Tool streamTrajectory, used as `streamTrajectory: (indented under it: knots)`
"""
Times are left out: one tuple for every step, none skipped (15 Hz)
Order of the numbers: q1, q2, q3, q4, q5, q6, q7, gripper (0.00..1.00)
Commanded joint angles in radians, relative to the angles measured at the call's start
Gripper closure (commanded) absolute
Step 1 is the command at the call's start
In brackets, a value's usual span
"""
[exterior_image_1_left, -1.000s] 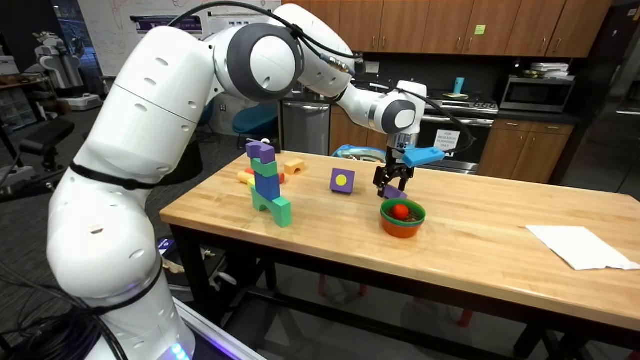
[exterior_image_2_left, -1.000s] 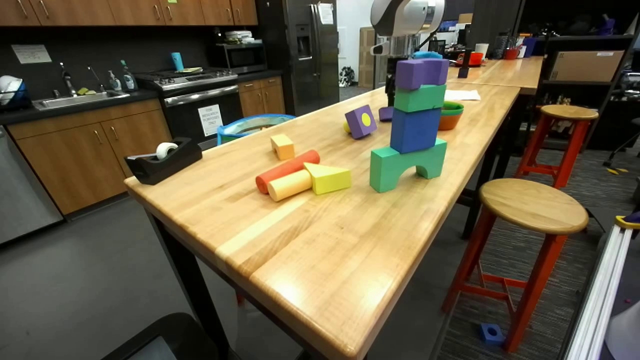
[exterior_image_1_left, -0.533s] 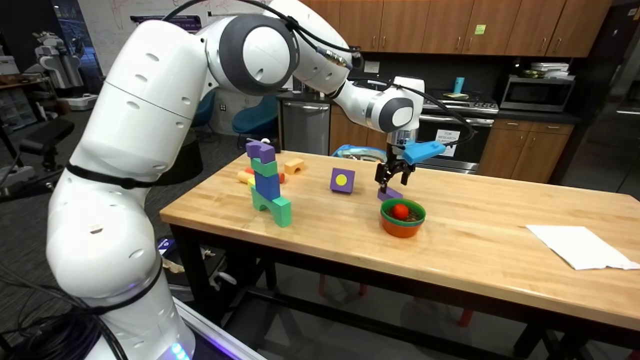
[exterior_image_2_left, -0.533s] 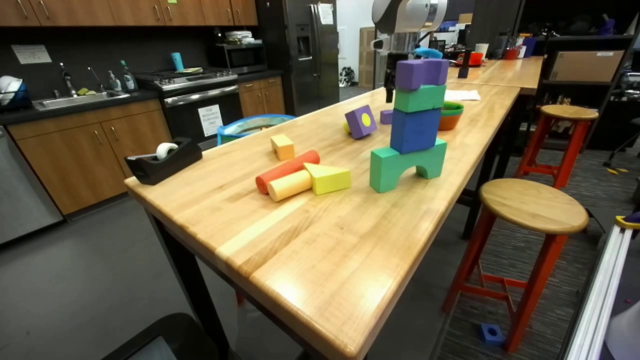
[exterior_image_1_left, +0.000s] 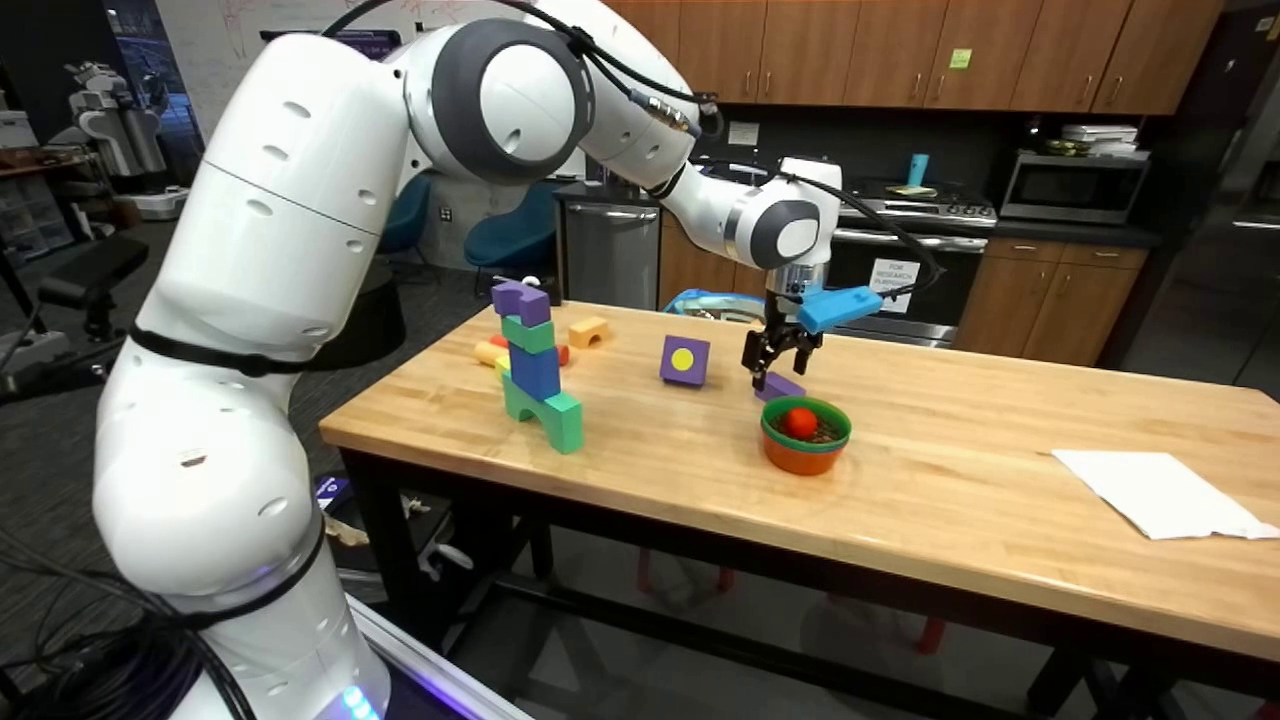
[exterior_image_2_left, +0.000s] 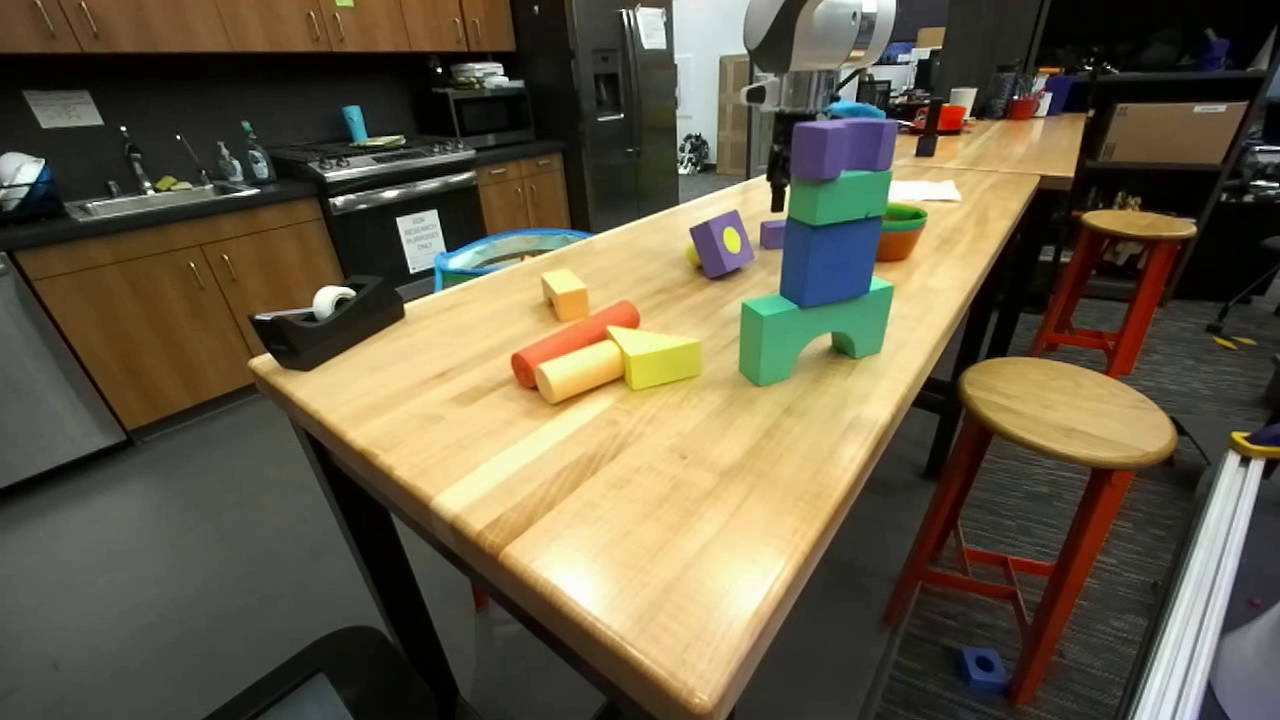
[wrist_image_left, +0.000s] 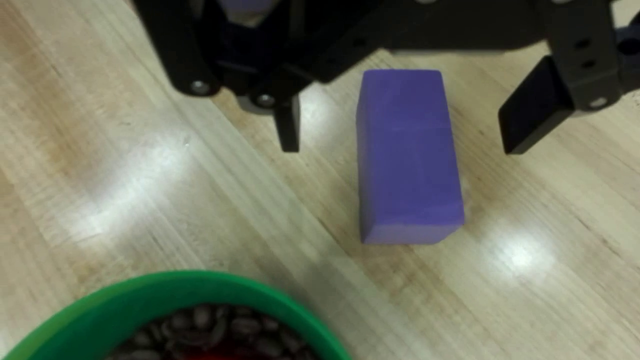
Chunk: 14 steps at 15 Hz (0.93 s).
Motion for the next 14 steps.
streamTrajectory:
  knots:
    - [-0.009, -0.010, 0.013, -0.022, 0.015, -0.004, -0.020, 0.00]
    - [-0.010, -0.009, 0.014, -0.023, 0.016, -0.005, -0.021, 0.07]
    - [-0.010, -0.010, 0.014, -0.026, 0.016, -0.004, -0.021, 0.26]
    - [-0.011, -0.011, 0.014, -0.027, 0.016, -0.004, -0.021, 0.31]
    - [-0.011, -0.011, 0.014, -0.028, 0.016, -0.004, -0.022, 0.39]
    - [-0.011, -0.011, 0.014, -0.026, 0.015, -0.006, -0.023, 0.46]
    - [-0.011, -0.011, 0.014, -0.027, 0.015, -0.006, -0.023, 0.55]
    - [-0.011, -0.012, 0.014, -0.027, 0.015, -0.006, -0.024, 0.62]
    - [-0.011, -0.012, 0.014, -0.027, 0.015, -0.006, -0.025, 0.69]
    - [-0.010, -0.014, 0.014, -0.030, 0.014, -0.004, -0.024, 0.78]
    - [-0.009, -0.017, 0.013, -0.031, 0.013, -0.003, -0.022, 0.84]
    - [-0.006, -0.022, 0.010, -0.035, 0.011, -0.002, -0.014, 0.84]
    - [-0.002, -0.030, 0.006, -0.042, 0.005, 0.001, -0.002, 0.84]
    - [0.000, -0.042, 0.004, -0.052, 0.002, 0.005, 0.001, 0.84]
